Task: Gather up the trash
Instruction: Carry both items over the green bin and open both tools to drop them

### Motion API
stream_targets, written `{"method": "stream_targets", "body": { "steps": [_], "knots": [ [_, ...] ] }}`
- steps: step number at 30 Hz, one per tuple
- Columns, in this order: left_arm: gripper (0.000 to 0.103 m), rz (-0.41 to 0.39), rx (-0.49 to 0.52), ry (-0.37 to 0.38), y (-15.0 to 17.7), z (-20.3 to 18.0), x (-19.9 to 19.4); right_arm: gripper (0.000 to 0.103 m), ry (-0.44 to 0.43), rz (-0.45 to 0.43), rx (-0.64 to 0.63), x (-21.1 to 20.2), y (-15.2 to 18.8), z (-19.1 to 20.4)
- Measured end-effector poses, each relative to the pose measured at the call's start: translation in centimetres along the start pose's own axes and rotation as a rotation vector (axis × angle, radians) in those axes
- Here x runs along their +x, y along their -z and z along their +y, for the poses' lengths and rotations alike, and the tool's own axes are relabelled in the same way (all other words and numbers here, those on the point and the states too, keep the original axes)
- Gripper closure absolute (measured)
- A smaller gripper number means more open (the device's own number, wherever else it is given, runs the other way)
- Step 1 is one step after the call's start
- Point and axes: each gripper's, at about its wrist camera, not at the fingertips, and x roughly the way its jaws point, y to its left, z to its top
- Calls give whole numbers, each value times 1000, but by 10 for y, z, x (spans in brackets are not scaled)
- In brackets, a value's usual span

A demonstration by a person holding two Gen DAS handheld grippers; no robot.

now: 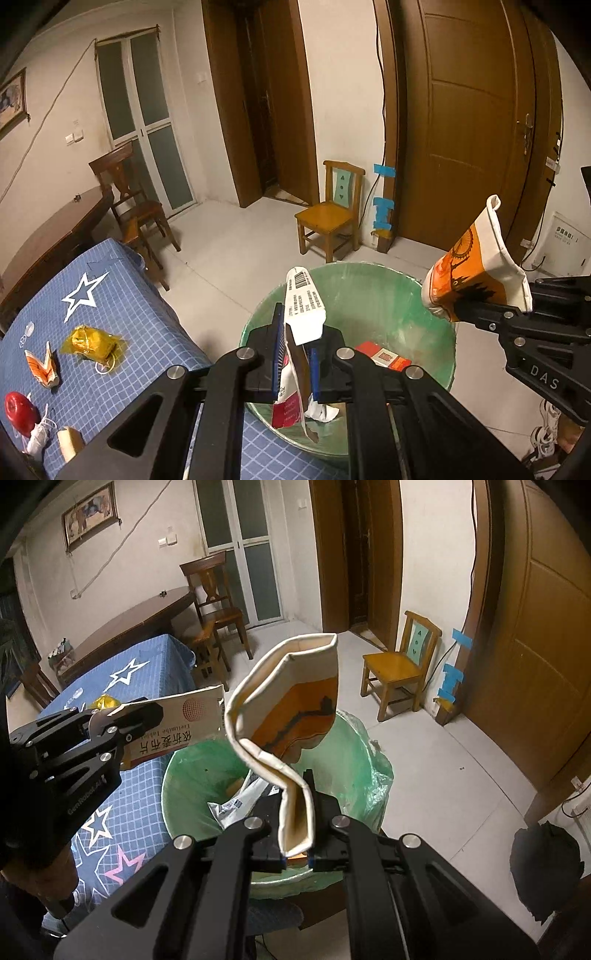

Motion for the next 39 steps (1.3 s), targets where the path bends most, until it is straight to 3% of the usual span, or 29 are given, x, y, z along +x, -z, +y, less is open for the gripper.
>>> {"method": "stream_targets", "body": {
  "steps": [34,39],
  "knots": [
    [90,40,-10,-5,4,5,20,98,-4,65,-36,22,-4,-1],
    [87,68,-18,26,3,11,26,95,4,77,-49,26,-5,0]
  ]
}}
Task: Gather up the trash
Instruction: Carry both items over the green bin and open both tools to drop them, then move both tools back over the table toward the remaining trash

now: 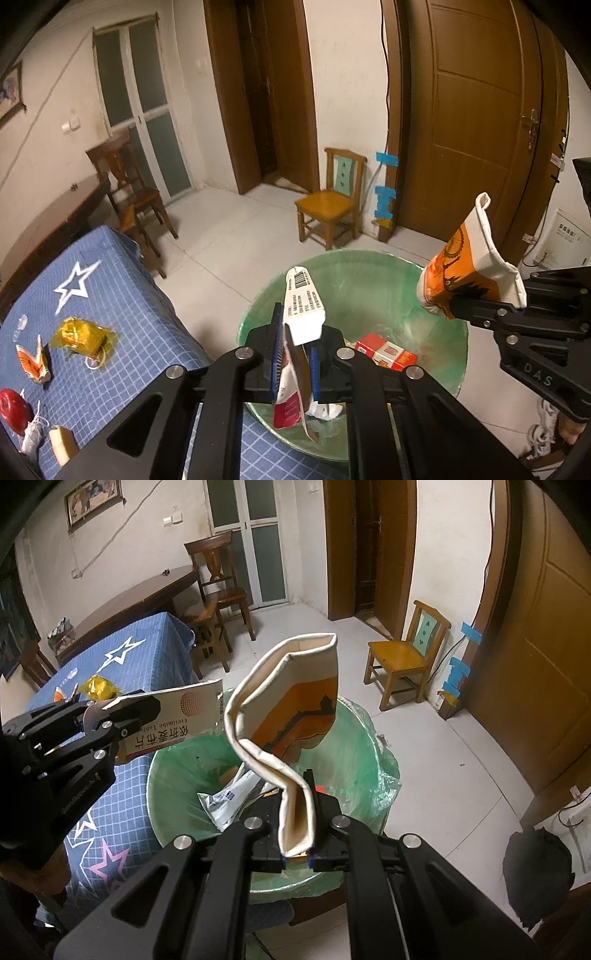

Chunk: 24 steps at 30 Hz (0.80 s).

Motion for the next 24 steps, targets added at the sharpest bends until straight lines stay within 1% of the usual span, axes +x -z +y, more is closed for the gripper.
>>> {"method": "stream_targets", "body": {
  "steps": [1,2,3,6,12,14,17,20,24],
  "knots": [
    [79,7,-6,6,-1,2,2,87,4,2,3,1,0,-1],
    [71,6,-24,13,-2,6,3,84,5,-2,3,1,-1,-1],
    [68,2,-39,17,-2,10,2,81,5,-5,5,2,-1,-2],
    [67,1,-60,32,-3,16,1,81,-9,-5,14,2,0,-6],
    [67,1,-76,8,-1,17,-6,81,-20,-25,29,0,2,-9],
    [66,-5,-81,3,1,19,-10,81,-23,-29,28,-1,3,-8],
    [63,-15,-89,-31,6,22,-17,81,-32,-35,25,-1,3,-5],
    [62,-17,-113,-52,8,29,-24,81,-39,-54,26,-3,3,-1],
    [62,-30,-140,-93,14,42,-38,81,-19,-116,15,-11,3,9]
  ]
}}
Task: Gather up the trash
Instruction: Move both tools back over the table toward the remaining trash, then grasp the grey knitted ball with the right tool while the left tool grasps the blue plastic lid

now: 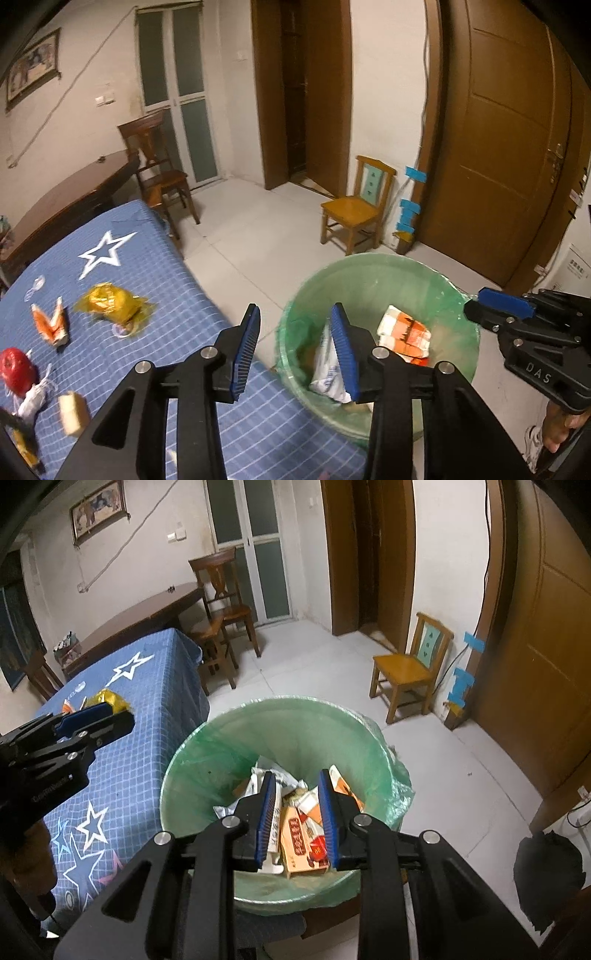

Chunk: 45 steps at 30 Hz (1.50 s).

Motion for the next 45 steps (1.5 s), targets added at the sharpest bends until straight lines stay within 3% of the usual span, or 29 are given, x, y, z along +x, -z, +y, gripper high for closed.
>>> {"method": "stream_targets", "body": {
  "steps": [8,12,21,26,31,37,42,45],
  "knots": [
    [55,-22,-31,-101,25,36,-45,81,10,-161,-49,-22,8,40],
    [54,-33,-57,-142,46,67,-79,81,-52,-197,-70,-24,18,67],
    [50,-83,-165,-273,91,143,-159,80,-258,-130,-176,-10,36,151],
    [46,-82,-247,-344,119,203,-203,69,-420,-79,-298,-12,51,207],
    [46,0,-401,-400,157,288,-236,50,-584,-36,-426,-18,67,258],
    [46,125,-524,-316,204,344,-241,31,-737,-5,-628,-31,92,311],
    [46,225,-548,-226,224,345,-208,30,-782,32,-777,-28,110,355],
    [46,278,-557,-171,230,345,-188,30,-786,56,-796,-19,111,372]
  ]
}}
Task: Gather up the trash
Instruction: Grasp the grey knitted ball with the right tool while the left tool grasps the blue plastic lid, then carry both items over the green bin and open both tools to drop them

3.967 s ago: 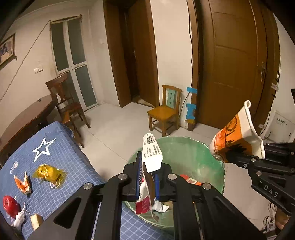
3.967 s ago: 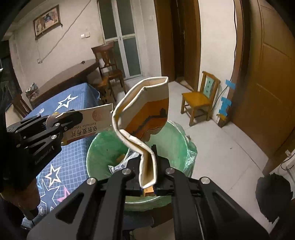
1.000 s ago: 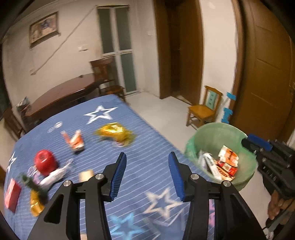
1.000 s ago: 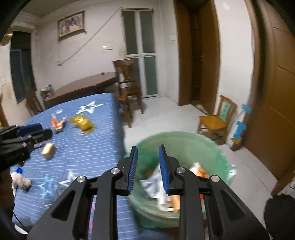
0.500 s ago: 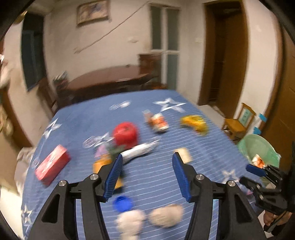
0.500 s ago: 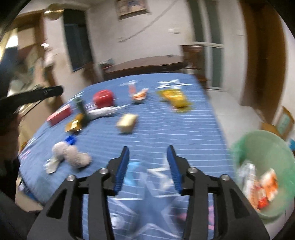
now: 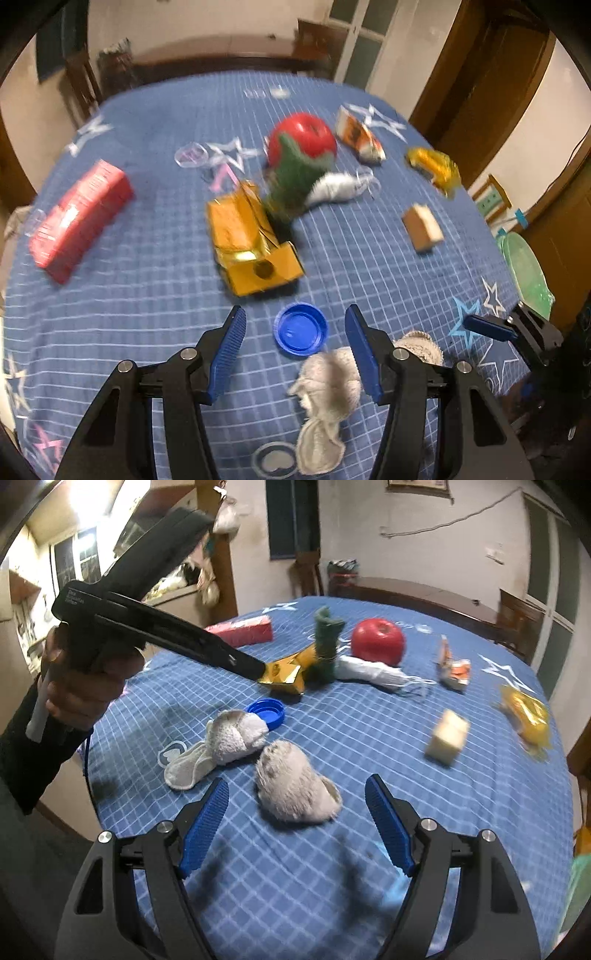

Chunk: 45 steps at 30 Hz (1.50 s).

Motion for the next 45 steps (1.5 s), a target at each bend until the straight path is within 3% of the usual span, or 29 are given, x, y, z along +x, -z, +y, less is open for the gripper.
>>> {"method": "stream_targets", "body": {
  "steps": [6,10,12,13,16,27,34,45],
  "knots": [
    [46,70,21,23,-2,-11,31,31,-44,53,42,23,-3,-9],
    [46,85,27,15,-2,-13,48,48,-70,85,44,34,-3,-10],
    [50,80,16,10,-2,-13,49,60,-89,94,46,36,-3,-9],
    [58,72,18,-2,-2,-13,49,65,-93,93,45,36,-3,-9],
    [62,52,43,-19,2,-13,48,68,-98,94,38,36,-3,-7],
    [62,-36,32,-45,11,0,9,71,-83,54,98,24,1,-10],
    [62,-132,10,-90,3,-2,-25,71,-56,-2,172,3,2,-22],
    [62,-228,76,-147,-2,-60,-42,71,56,-91,303,-33,3,-46]
  ]
}}
